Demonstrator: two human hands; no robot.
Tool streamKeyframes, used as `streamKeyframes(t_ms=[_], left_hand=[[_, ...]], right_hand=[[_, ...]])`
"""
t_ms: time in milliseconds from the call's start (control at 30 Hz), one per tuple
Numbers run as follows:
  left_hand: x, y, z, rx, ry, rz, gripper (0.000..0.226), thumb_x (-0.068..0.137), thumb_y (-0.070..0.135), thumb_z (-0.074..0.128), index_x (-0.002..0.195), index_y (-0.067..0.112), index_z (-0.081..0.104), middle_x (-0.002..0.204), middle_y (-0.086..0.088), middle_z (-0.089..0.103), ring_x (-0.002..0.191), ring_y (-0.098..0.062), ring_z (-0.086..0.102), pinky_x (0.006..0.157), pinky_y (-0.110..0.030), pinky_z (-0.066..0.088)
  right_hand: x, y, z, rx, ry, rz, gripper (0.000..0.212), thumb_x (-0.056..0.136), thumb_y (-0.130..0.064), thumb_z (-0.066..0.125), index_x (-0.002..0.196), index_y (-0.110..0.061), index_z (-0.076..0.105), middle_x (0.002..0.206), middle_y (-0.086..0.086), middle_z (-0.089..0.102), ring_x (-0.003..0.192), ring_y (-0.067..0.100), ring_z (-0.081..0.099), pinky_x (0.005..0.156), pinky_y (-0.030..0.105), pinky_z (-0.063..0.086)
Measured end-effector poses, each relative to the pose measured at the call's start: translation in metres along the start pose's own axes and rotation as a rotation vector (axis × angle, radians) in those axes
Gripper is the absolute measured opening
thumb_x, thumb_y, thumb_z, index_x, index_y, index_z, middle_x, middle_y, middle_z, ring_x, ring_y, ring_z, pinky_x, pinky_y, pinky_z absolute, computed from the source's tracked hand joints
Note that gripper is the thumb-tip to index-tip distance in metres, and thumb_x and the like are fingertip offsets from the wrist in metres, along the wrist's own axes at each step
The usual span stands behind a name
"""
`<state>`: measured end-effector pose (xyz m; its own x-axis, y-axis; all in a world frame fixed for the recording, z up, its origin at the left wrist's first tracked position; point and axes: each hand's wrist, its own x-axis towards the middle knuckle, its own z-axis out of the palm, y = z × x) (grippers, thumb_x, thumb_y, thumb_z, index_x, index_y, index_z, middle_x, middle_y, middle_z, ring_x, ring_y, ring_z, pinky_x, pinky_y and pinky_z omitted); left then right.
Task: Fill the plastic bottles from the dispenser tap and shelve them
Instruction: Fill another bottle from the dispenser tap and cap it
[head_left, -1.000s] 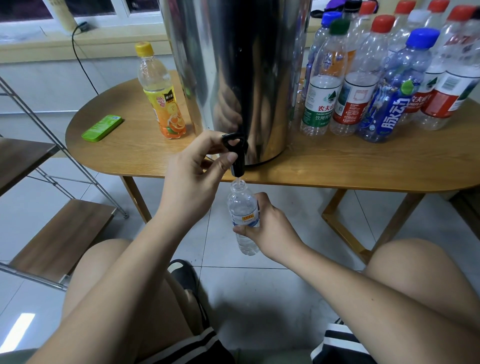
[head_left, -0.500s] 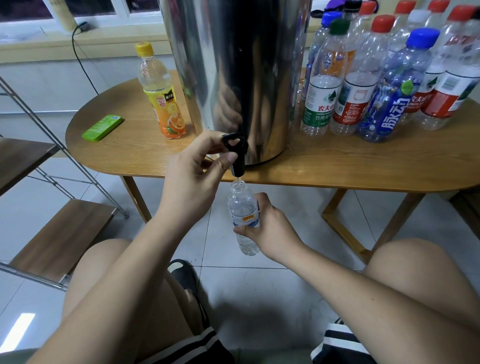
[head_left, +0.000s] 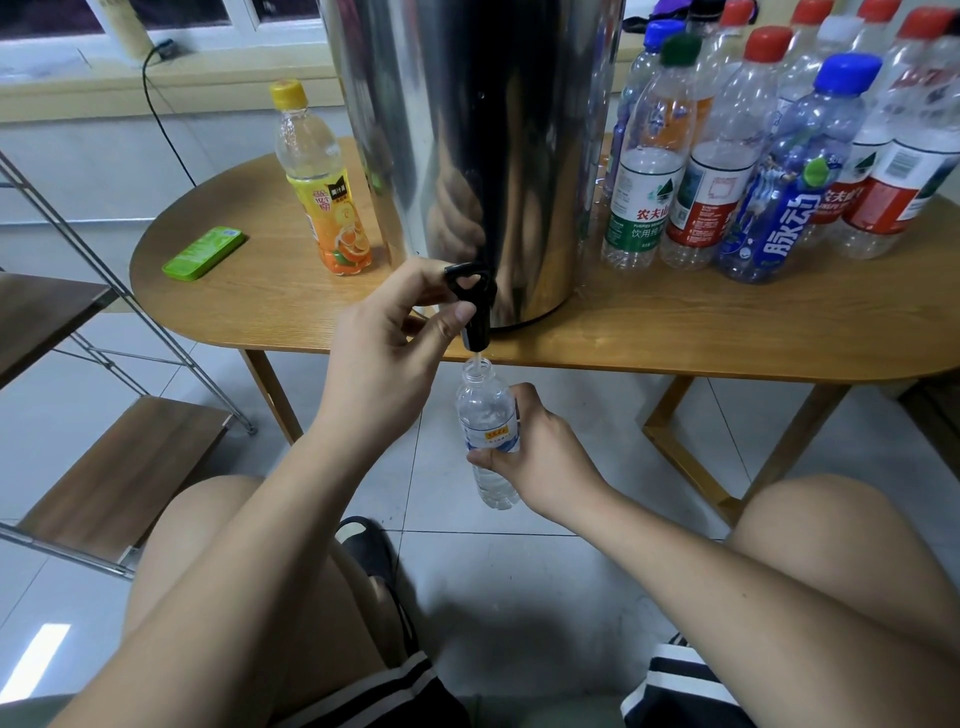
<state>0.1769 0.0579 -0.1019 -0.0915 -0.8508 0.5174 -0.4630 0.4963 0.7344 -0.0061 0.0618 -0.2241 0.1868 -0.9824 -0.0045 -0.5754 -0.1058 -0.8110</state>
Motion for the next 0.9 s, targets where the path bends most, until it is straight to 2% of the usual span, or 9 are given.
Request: streamKeyframes(t_ms=[367,533,733,900], left_hand=[[0.0005,-0.0012,-0.0003,0.009,0.000,0.002,0.018,0.106,0.019,0.071,0.124,0.018,0.073,0.110,0.005,0.076,0.109,-0.016,0.073,0.091,-0.057,0.058],[0.0007,-0.0006,-0.0001,0.007,0.002,0.001,0.017,0.106,0.017,0.072,0.123,0.017,0.073,0.110,0.008,0.076,0.109,-0.016,0.073,0.091,-0.054,0.058],[0.0007,-0.0007,0.0005,0.012,0.005,0.001,0.017,0.106,0.016,0.072,0.123,0.016,0.073,0.109,0.004,0.076,0.107,-0.016,0.073,0.090,-0.053,0.058],[0.0006,0.0004,0.0005,-0.002,0.003,-0.010,0.017,0.106,0.016,0.072,0.122,0.019,0.073,0.109,0.007,0.077,0.108,-0.016,0.073,0.091,-0.052,0.058]], right_hand=[[-0.0004,-0.0001,0.0000,0.011,-0.001,-0.004,0.060,0.087,-0.031,0.090,0.126,-0.025,0.045,0.122,-0.003,0.069,0.104,0.016,0.063,0.073,0.009,0.041],[-0.0005,-0.0013,-0.0003,0.013,-0.002,0.004,0.059,0.087,-0.031,0.091,0.124,-0.026,0.045,0.120,-0.004,0.069,0.102,0.016,0.063,0.072,0.010,0.041],[-0.0012,-0.0022,-0.0005,0.016,-0.001,0.008,0.059,0.087,-0.031,0.091,0.123,-0.026,0.045,0.118,-0.004,0.069,0.102,0.017,0.064,0.076,0.027,0.046],[-0.0012,-0.0020,-0.0004,0.026,-0.001,0.011,0.059,0.087,-0.031,0.091,0.124,-0.025,0.045,0.121,-0.003,0.070,0.105,0.019,0.065,0.080,0.028,0.046]])
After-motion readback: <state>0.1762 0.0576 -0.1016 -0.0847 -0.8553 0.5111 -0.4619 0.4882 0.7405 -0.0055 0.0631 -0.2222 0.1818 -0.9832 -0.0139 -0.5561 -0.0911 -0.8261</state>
